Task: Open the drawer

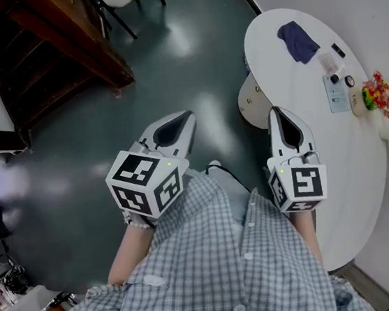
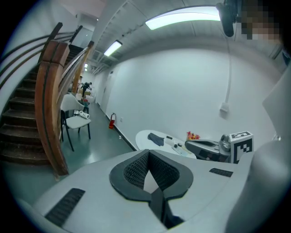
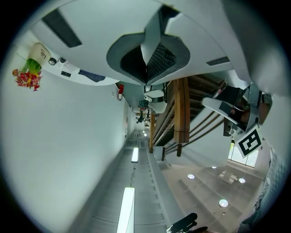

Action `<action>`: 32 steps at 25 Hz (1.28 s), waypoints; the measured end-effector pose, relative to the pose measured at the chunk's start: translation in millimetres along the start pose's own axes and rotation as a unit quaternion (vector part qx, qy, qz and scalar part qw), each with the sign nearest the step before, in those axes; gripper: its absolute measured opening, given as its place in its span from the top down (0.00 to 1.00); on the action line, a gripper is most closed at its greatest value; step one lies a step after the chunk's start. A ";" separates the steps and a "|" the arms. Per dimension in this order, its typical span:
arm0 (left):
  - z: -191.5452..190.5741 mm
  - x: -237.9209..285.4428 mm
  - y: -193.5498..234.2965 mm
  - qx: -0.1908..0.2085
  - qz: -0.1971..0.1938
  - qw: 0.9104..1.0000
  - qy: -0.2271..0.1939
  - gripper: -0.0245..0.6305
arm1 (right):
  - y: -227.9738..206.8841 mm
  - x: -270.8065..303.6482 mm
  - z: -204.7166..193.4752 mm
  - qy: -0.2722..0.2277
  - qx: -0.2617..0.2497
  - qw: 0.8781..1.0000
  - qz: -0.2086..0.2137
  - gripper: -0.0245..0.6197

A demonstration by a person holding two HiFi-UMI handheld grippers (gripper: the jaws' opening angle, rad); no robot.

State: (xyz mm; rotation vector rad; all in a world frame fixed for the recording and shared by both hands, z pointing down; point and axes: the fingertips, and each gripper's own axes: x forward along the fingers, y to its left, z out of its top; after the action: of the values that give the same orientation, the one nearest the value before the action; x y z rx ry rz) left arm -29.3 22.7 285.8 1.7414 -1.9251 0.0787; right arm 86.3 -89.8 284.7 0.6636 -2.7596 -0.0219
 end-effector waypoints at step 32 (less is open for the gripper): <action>77.6 93.2 24.5 0.008 -0.114 0.993 0.028 0.96 | -70.8 32.4 2.9 0.016 0.080 0.987 -0.137 0.95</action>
State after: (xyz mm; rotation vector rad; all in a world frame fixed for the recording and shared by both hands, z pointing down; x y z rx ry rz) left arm -81.1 -88.0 266.3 1.9366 -1.6783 0.0605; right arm 89.3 -167.7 285.2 1.0716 -2.6370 0.1508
